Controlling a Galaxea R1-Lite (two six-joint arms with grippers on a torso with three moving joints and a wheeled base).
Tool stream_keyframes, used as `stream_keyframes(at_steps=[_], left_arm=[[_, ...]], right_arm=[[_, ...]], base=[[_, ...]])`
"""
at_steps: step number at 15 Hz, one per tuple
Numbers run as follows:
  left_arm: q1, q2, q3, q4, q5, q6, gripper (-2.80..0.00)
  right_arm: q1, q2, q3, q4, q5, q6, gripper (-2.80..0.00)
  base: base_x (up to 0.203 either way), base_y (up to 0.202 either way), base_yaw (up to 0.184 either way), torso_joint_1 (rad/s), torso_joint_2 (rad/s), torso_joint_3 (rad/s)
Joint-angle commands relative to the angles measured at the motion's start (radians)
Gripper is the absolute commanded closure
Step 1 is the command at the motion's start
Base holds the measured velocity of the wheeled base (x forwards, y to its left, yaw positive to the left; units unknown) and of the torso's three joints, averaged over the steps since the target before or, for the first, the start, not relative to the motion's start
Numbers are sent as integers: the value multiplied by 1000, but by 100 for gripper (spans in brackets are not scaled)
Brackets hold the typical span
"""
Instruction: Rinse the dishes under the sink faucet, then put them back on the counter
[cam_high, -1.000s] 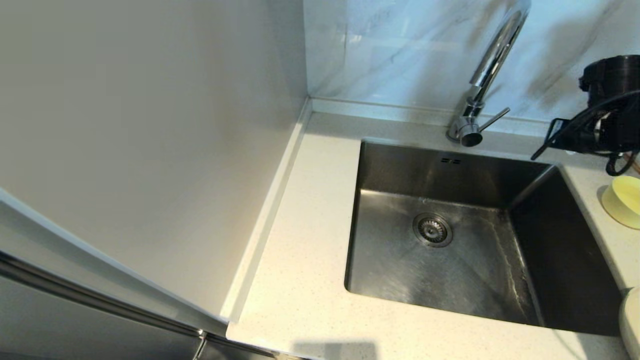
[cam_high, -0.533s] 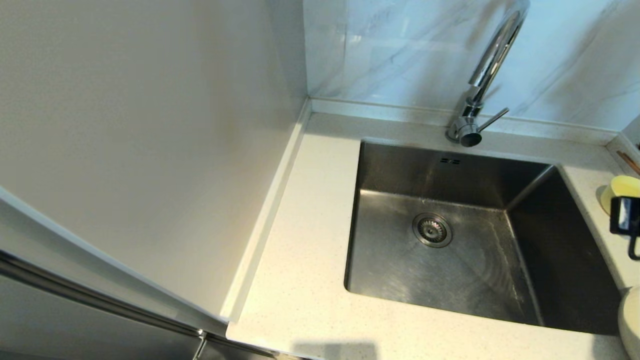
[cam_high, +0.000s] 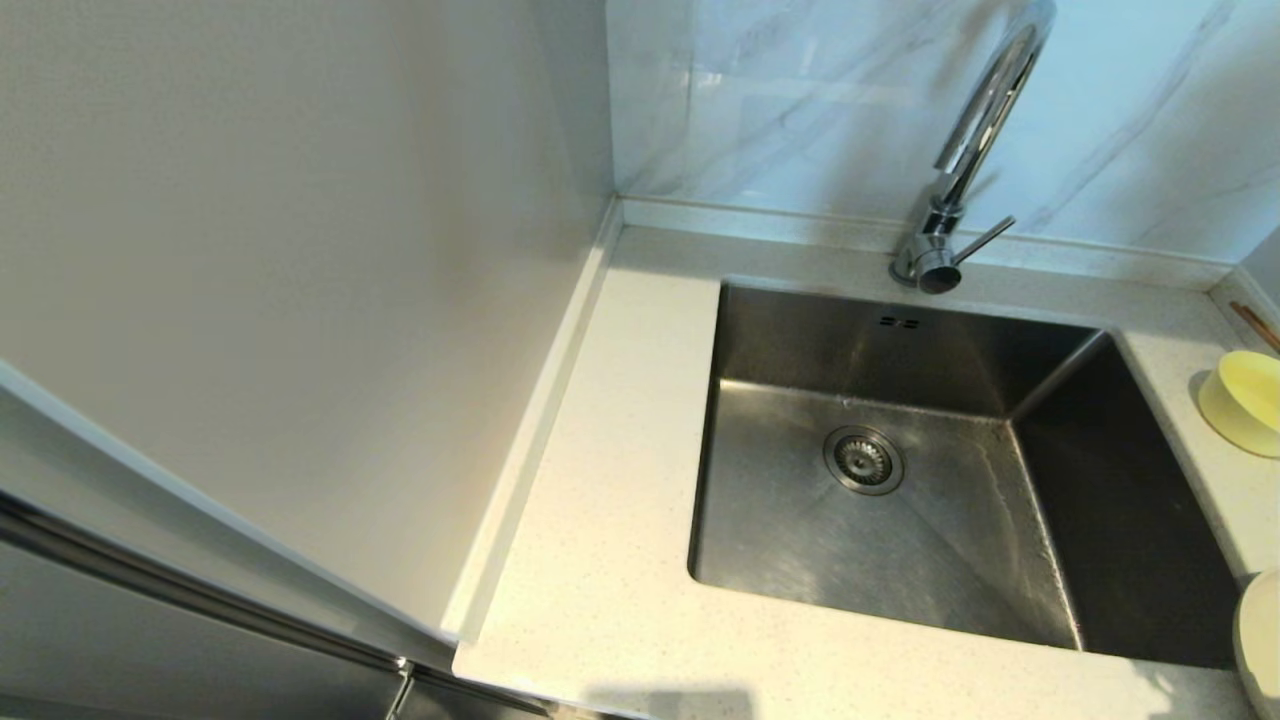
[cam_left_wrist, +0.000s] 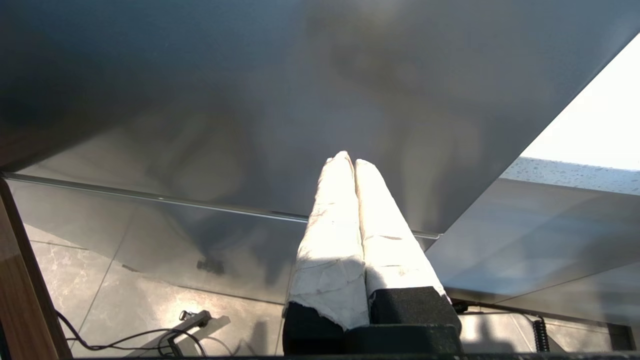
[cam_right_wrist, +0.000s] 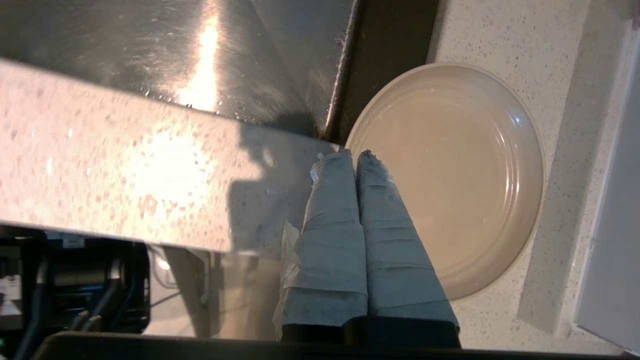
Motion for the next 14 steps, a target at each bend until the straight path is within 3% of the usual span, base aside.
stream_keyframes(at_steps=[1, 4, 8, 10, 12, 14], left_arm=[[0, 0, 0, 0, 1, 0, 0], [0, 0, 0, 0, -1, 0, 0], [0, 0, 0, 0, 1, 0, 0], [0, 0, 0, 0, 1, 0, 0], [0, 0, 0, 0, 1, 0, 0], [0, 0, 0, 0, 1, 0, 0]], right_arm=[[49, -134, 54, -2, -4, -14, 0], [142, -258, 156, -33, -123, -18, 0], [145, -413, 303, -73, -151, -41, 0], [136, -453, 412, -188, -159, -57, 0], [133, -463, 508, -426, -124, -63, 0], [132, -466, 522, -453, -21, -51, 0]], base=[[0, 0, 0, 0, 0, 0], [0, 0, 0, 0, 0, 0], [0, 0, 0, 0, 0, 0], [0, 0, 0, 0, 0, 0], [0, 0, 0, 0, 0, 0], [0, 0, 0, 0, 0, 0]])
